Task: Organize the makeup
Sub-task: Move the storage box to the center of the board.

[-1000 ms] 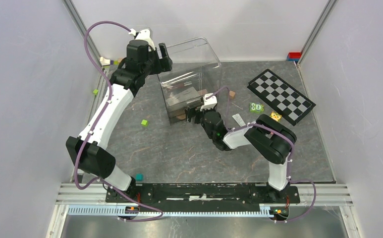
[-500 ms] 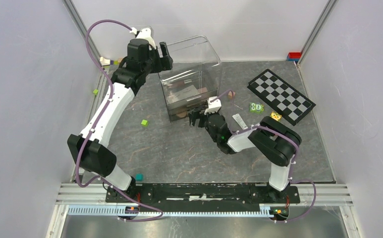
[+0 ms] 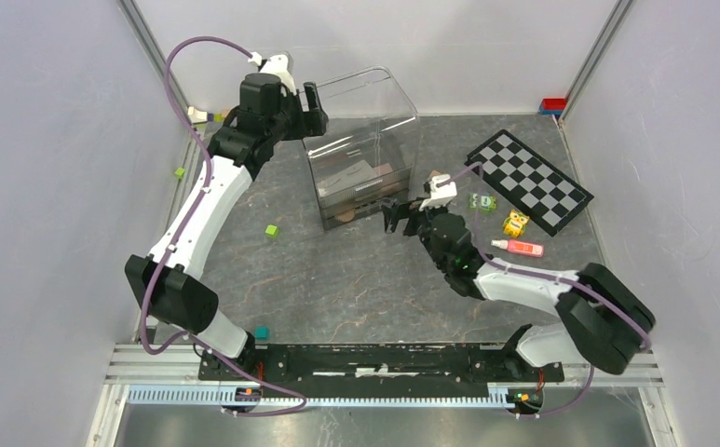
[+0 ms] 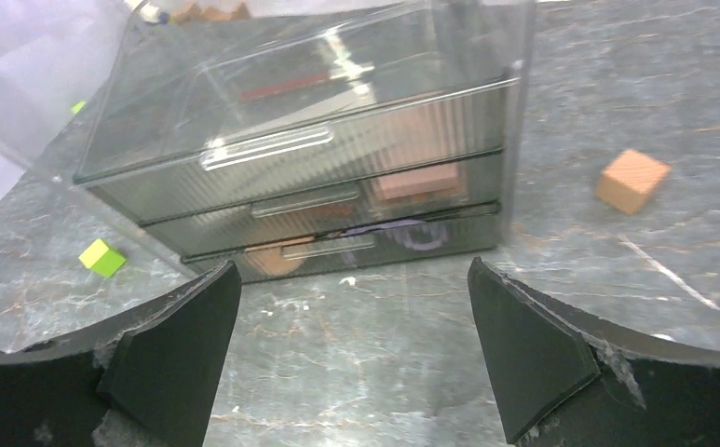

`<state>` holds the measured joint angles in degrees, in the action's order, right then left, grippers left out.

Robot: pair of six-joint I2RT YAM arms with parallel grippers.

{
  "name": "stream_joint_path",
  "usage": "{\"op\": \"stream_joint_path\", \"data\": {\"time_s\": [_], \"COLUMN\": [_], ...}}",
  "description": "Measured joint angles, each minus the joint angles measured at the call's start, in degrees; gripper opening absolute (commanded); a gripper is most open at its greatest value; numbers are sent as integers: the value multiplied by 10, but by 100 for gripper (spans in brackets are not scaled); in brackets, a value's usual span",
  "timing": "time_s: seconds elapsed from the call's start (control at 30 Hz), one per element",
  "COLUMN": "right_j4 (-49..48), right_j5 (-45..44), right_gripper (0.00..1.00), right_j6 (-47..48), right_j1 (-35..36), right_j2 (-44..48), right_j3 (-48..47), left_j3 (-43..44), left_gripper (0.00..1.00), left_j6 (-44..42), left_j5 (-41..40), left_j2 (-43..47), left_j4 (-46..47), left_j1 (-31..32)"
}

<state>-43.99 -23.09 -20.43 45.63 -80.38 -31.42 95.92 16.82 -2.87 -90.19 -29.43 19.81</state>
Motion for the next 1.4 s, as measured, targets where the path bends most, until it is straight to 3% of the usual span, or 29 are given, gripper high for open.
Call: {"op": "stream_joint_path", "data": {"time_s": [0.2,0.43,0.73,1.0,1.4], "right_j4": [145,261,356,372,345], "right_j5": [26,90,250,355,401], "right_gripper": [98,98,99,82,60], "right_j6": [19,58,41,-9,-52], "right_j1": [-74,-151,-248,-262,-264], "right_j2": [71,73,-69,-175,-165], "right_j3": [-59,-261,-492,-550,-520], "left_j3": [-4,-7,-7,-7,-17], "left_gripper": [87,88,88,88,87], "left_j6": [-1,-4,-18,-28,-30], "left_j5": [4,6,15,33,47], "left_j2": [6,8,9,9,14], "left_j4": [-7,-6,-6,-6,2], "left_j1": [10,12,12,12,12]}}
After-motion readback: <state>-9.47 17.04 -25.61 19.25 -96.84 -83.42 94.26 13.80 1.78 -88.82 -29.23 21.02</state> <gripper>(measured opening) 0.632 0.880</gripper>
